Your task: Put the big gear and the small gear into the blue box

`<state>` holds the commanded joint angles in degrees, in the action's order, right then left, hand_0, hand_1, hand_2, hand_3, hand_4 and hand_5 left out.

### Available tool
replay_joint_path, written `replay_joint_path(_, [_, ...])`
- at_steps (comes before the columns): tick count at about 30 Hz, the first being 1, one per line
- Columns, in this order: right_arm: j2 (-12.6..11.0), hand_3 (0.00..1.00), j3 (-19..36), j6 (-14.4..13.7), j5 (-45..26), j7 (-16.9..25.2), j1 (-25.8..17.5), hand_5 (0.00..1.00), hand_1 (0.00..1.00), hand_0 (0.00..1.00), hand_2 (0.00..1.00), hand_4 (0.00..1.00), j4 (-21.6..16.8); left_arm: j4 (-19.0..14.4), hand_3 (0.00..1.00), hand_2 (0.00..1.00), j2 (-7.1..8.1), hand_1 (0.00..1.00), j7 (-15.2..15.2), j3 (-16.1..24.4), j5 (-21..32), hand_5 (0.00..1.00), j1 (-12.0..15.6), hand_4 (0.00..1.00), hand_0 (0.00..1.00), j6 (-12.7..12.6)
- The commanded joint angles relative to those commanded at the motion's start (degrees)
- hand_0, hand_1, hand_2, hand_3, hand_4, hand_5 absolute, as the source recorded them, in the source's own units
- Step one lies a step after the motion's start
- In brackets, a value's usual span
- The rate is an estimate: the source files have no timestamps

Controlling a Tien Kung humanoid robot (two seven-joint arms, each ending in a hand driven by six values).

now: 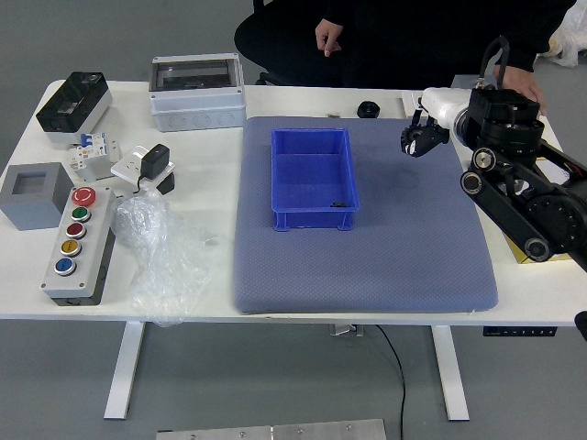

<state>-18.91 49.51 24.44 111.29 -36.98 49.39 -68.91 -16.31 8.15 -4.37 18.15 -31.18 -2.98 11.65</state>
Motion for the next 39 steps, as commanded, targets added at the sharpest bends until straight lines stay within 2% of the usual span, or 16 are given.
replay_joint_path(11, [4.87, 0.612, -2.08, -1.2, -1.61, 0.79, 1.94, 0.147, 0.302, 0.228, 0.391, 0.498, 1.84, 0.04, 0.808, 0.842, -0.13, 0.852, -0.01, -0.66, 0.28, 0.367, 0.13, 0.615, 0.87, -0.01])
replay_joint_path(29, [12.04, 0.612, -6.08, -3.93, -4.44, 2.86, 3.92, 0.148, 0.302, 0.231, 0.388, 0.496, 7.02, 0.06, 0.81, 0.842, -0.44, 0.85, -0.02, -1.91, 0.82, 0.367, -0.21, 0.616, 0.87, -0.03])
replay_joint_path(35, [13.7, 0.613, -7.38, -4.72, -5.49, 3.46, 4.19, 0.147, 0.304, 0.234, 0.389, 0.496, 8.36, 0.06, 0.809, 0.842, -0.62, 0.85, -0.02, -2.35, 0.98, 0.367, -0.32, 0.615, 0.87, -0.03])
replay_joint_path(39, [13.96, 0.613, -7.64, -5.09, -6.02, 3.68, 4.23, 0.147, 0.304, 0.234, 0.389, 0.496, 8.72, 0.08, 0.809, 0.842, -0.63, 0.85, -0.04, -2.52, 1.08, 0.367, -0.31, 0.615, 0.87, -0.03])
